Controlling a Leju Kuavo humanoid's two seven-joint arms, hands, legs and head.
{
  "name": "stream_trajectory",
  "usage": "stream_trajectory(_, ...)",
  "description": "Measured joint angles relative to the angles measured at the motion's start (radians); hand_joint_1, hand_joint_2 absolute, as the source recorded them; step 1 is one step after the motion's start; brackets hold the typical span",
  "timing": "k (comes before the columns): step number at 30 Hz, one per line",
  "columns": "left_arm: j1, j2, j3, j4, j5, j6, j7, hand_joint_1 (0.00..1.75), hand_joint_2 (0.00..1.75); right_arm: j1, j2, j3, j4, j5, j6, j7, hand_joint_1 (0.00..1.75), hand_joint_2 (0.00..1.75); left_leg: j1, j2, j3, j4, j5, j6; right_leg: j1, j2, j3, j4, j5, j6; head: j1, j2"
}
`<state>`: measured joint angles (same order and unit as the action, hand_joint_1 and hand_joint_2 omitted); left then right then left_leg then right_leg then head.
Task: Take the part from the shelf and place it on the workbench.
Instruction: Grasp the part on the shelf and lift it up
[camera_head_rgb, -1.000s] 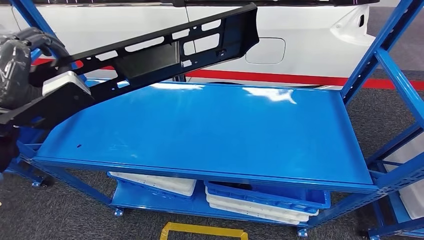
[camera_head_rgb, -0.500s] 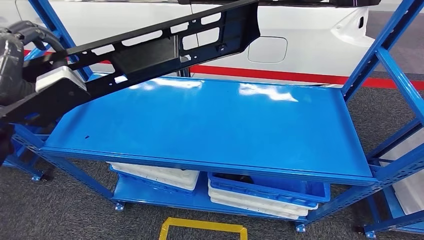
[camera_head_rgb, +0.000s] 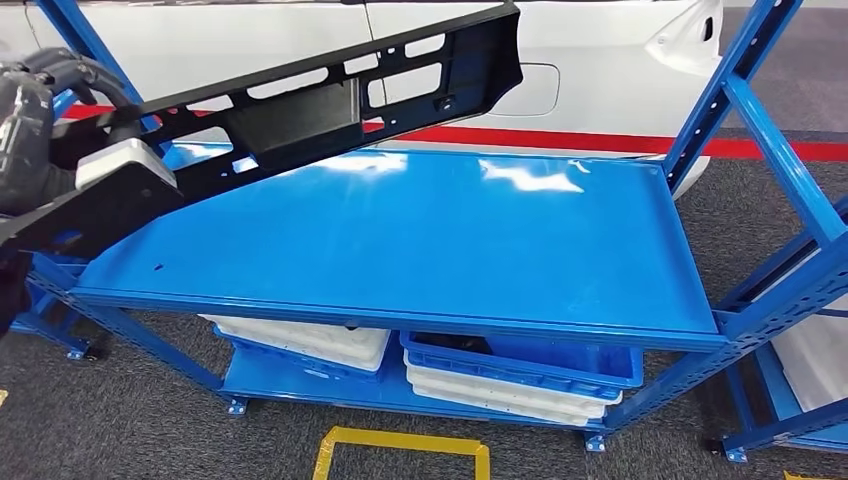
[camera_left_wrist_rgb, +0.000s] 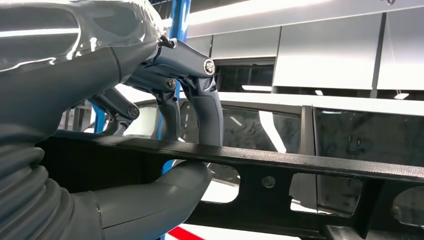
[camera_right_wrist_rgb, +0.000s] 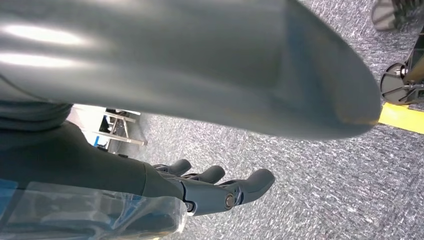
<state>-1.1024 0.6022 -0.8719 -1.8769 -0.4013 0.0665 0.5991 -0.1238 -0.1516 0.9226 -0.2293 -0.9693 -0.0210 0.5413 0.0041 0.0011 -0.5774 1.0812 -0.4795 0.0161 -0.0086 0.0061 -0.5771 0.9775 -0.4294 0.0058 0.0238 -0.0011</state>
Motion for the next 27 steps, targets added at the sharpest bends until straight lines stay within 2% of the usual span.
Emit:
stream_trajectory(1,-0.001,0.0,0.001,0.0,0.0,0.0,0.0,1.75,1.75,-0.001,0.0,0.0,0.0,0.0,0.0,0.0,0.0,0.0,-0.004,0.0,0.036,-0.068,0.019,0.007,0.001,0.0,-0.003,0.0,0.003,0.003,0.0,0.0)
stream_trajectory(2,-0.002,0.0,0.003,-0.001,0.0,0.0,0.0,1.75,1.75,-0.001,0.0,0.0,0.0,0.0,0.0,0.0,0.0,0.0,-0.009,-0.001,0.057,-0.11,0.029,0.012,0.002,0.0,-0.006,0.001,0.006,0.008,0.0,0.0)
stream_trajectory(4,-0.003,0.0,0.004,-0.002,0.0,-0.001,0.0,1.75,1.75,-0.001,-0.001,0.0,0.0,0.0,0.0,0.0,0.0,0.0,-0.015,-0.001,0.061,-0.13,0.033,0.02,0.001,-0.001,-0.014,0.0,0.014,0.019,0.0,0.0)
stream_trajectory(6,-0.003,0.0,0.004,-0.003,0.0,-0.001,0.0,1.75,1.75,-0.001,-0.002,0.0,0.0,0.001,0.0,0.0,0.0,0.0,-0.011,0.001,0.058,-0.138,0.046,0.03,0.001,-0.002,-0.022,0.007,0.008,0.029,0.001,0.0)
stream_trajectory(7,-0.003,0.0,0.004,-0.004,0.0,-0.002,0.0,1.75,1.75,-0.001,-0.003,0.0,0.0,0.001,0.0,0.0,0.0,0.0,-0.008,0.002,0.056,-0.143,0.053,0.036,0.001,-0.001,-0.031,0.03,-0.011,0.033,0.001,0.0)
stream_trajectory(8,-0.003,0.0,0.004,-0.005,0.0,-0.002,0.0,1.75,1.75,-0.001,-0.004,0.0,0.0,0.002,0.001,0.0,0.0,0.0,-0.006,0.004,0.053,-0.147,0.06,0.04,0.0,-0.001,-0.05,0.076,-0.045,0.036,0.002,0.0)
stream_trajectory(10,-0.002,-0.001,0.002,-0.006,0.0,-0.002,0.0,1.75,1.75,-0.001,-0.004,0.0,0.0,0.002,0.002,0.0,0.0,0.0,-0.006,0.006,0.043,-0.147,0.068,0.045,-0.002,-0.001,-0.104,0.217,-0.121,0.042,0.002,0.0)
stream_trajectory(11,0.0,-0.001,0.001,-0.006,0.0,-0.002,0.0,1.75,1.75,0.0,-0.005,0.0,0.0,0.003,0.002,0.0,0.0,0.0,-0.006,0.006,0.038,-0.146,0.072,0.045,-0.002,-0.001,-0.126,0.276,-0.145,0.046,0.002,0.0)
stream_trajectory(12,0.002,0.0,0.0,-0.006,0.0,-0.002,0.0,1.75,1.75,0.0,-0.005,0.0,0.0,0.003,0.002,0.0,0.0,0.0,-0.006,0.006,0.033,-0.146,0.075,0.044,-0.003,-0.001,-0.13,0.3,-0.149,0.048,0.002,0.0)
stream_trajectory(13,0.004,0.0,-0.001,-0.006,0.0,-0.002,0.0,1.75,1.75,0.0,-0.005,0.0,0.0,0.003,0.002,0.0,0.0,0.0,-0.004,0.005,0.029,-0.144,0.078,0.042,-0.004,-0.001,-0.114,0.28,-0.134,0.05,0.002,0.0)
stream_trajectory(15,0.005,0.0,-0.001,-0.007,0.001,-0.002,0.0,1.75,1.75,0.0,-0.005,0.0,0.0,0.003,0.002,0.0,0.0,0.0,-0.002,0.005,0.021,-0.136,0.08,0.036,-0.008,-0.002,-0.032,0.142,-0.077,0.053,0.002,0.0)
stream_trajectory(16,0.004,0.0,0.0,-0.007,0.002,-0.002,0.0,1.75,1.75,-0.001,-0.005,0.0,0.0,0.003,0.002,0.0,0.0,0.0,-0.003,0.005,0.016,-0.129,0.08,0.032,-0.01,-0.001,0.006,0.073,-0.056,0.053,0.002,0.0)
stream_trajectory(17,0.004,0.0,0.0,-0.008,0.004,-0.003,0.0,1.75,1.75,-0.001,-0.004,0.0,0.0,0.003,0.002,0.0,0.0,0.0,-0.004,0.004,0.01,-0.123,0.08,0.026,-0.011,0.0,0.029,0.027,-0.044,0.05,0.001,0.0)
stream_trajectory(18,0.003,0.0,0.001,-0.008,0.006,-0.003,0.0,1.75,1.75,-0.002,-0.004,0.0,0.0,0.003,0.002,0.0,0.0,0.0,-0.006,0.004,0.005,-0.119,0.082,0.021,-0.011,0.001,0.037,0.006,-0.042,0.045,0.001,0.0)
stream_trajectory(21,0.003,-0.001,0.001,-0.01,0.01,-0.005,0.0,1.75,1.75,-0.002,-0.003,0.0,0.0,0.003,0.002,-0.001,0.0,0.0,-0.004,0.004,-0.005,-0.112,0.082,0.005,-0.008,0.001,0.027,0.006,-0.031,0.022,0.001,0.0)
stream_trajectory(22,0.002,-0.001,0.001,-0.01,0.01,-0.005,0.0,1.75,1.75,-0.002,-0.002,0.0,0.0,0.003,0.002,-0.001,0.0,0.0,-0.002,0.003,-0.015,-0.09,0.064,0.001,-0.009,0.001,0.023,0.005,-0.027,0.014,0.0,0.0)
stream_trajectory(24,0.001,-0.001,0.001,-0.011,0.011,-0.006,0.0,1.75,1.75,-0.002,-0.002,0.0,0.0,0.003,0.002,-0.001,0.0,0.0,0.001,0.003,-0.059,0.017,-0.007,-0.009,-0.01,0.0,0.014,0.004,-0.018,0.003,0.0,0.0)
stream_trajectory(25,0.001,-0.001,0.001,-0.011,0.012,-0.006,0.0,1.75,1.75,-0.002,-0.002,0.0,0.0,0.003,0.002,-0.001,0.0,0.0,0.002,0.003,-0.086,0.091,-0.046,-0.014,-0.01,-0.001,0.008,0.004,-0.014,0.0,0.0,0.0)
stream_trajectory(26,0.001,-0.001,0.0,-0.011,0.013,-0.007,0.0,1.75,1.75,-0.002,-0.002,0.0,0.0,0.003,0.002,-0.001,0.0,0.0,0.003,0.003,-0.107,0.152,-0.074,-0.016,-0.009,-0.001,0.002,0.004,-0.01,-0.001,0.0,0.0)
stream_trajectory(27,0.002,-0.001,-0.001,-0.011,0.014,-0.007,0.0,1.75,1.75,-0.002,-0.002,0.0,0.0,0.002,0.002,0.0,0.0,0.0,0.003,0.003,-0.114,0.184,-0.084,-0.017,-0.008,-0.001,-0.003,0.004,-0.006,-0.001,0.0,0.0)
